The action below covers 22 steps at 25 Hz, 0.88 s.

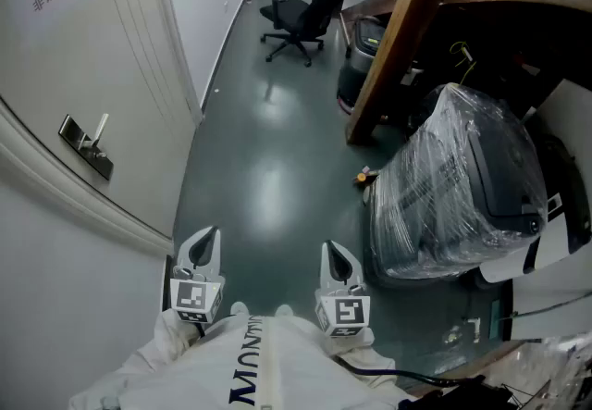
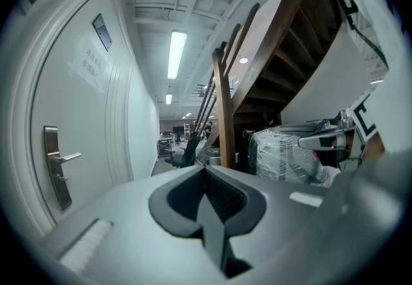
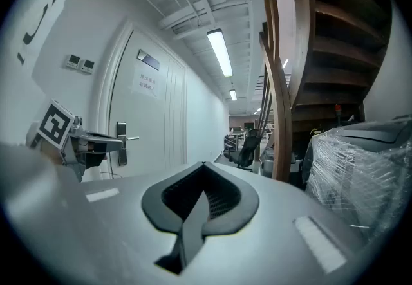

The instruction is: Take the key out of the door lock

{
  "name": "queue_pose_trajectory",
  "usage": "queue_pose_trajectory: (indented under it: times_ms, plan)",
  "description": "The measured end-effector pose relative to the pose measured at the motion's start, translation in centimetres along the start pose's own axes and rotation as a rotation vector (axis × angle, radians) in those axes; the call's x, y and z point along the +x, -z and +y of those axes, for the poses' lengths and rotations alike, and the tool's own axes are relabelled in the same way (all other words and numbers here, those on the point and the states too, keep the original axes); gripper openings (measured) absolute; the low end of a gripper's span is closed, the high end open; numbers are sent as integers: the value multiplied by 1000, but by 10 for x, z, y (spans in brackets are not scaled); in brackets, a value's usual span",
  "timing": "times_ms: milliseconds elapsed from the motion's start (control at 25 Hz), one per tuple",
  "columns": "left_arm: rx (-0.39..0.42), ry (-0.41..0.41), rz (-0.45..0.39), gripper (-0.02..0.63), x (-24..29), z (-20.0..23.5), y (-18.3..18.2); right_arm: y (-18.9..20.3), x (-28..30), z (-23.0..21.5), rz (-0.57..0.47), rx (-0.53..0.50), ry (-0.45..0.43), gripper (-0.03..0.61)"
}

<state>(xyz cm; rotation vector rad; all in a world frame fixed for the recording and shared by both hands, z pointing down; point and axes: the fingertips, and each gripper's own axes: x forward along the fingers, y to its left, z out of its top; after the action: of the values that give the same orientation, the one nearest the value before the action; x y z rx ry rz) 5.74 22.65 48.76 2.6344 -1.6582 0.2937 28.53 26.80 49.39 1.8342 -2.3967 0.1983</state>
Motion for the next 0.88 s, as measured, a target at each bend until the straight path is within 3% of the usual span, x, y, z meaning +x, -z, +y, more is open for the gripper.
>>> queue_pose_trajectory:
  times_ms: [880]
  plan:
    - [17, -19, -3, 0, 25, -53, -8, 8, -21, -63, -31, 77, 7, 0]
